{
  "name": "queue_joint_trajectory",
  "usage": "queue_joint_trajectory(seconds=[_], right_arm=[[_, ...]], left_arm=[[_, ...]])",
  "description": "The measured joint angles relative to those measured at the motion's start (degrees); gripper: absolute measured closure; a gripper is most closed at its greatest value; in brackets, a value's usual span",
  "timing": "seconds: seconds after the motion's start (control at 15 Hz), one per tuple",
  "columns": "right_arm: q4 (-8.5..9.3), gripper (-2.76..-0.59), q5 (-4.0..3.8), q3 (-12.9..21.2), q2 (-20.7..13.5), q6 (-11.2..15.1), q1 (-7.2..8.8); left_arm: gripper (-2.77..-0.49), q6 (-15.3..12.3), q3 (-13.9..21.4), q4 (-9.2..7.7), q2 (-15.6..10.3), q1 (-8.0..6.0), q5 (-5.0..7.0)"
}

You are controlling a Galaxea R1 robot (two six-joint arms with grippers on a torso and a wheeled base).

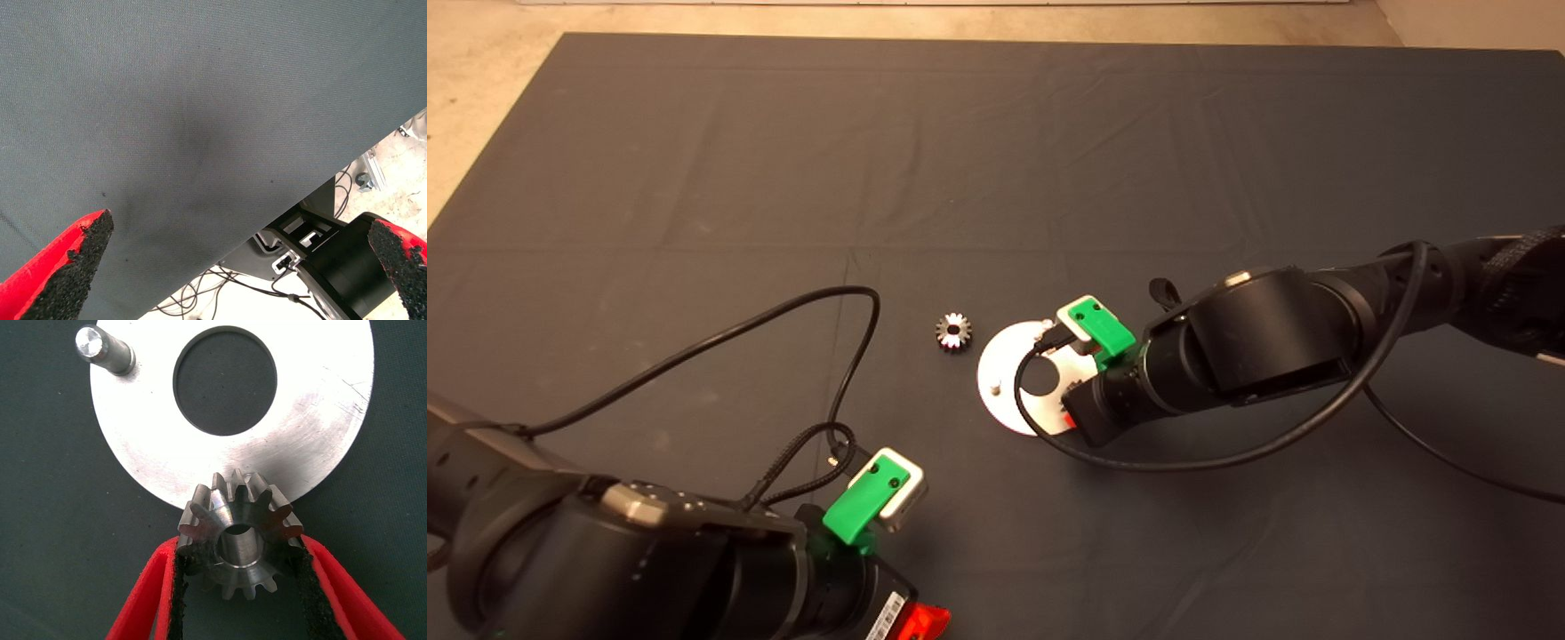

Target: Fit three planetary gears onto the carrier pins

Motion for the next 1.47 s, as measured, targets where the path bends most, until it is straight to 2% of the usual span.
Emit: queue_joint_trajectory(seconds=[1.47], right_arm=[[-0.01, -0.99, 0.09, -1.3, 0.0, -1.6, 0.04]], left_arm=[[-2.77, 0.0, 0.0, 0.0, 0.0, 0.0, -0.02]])
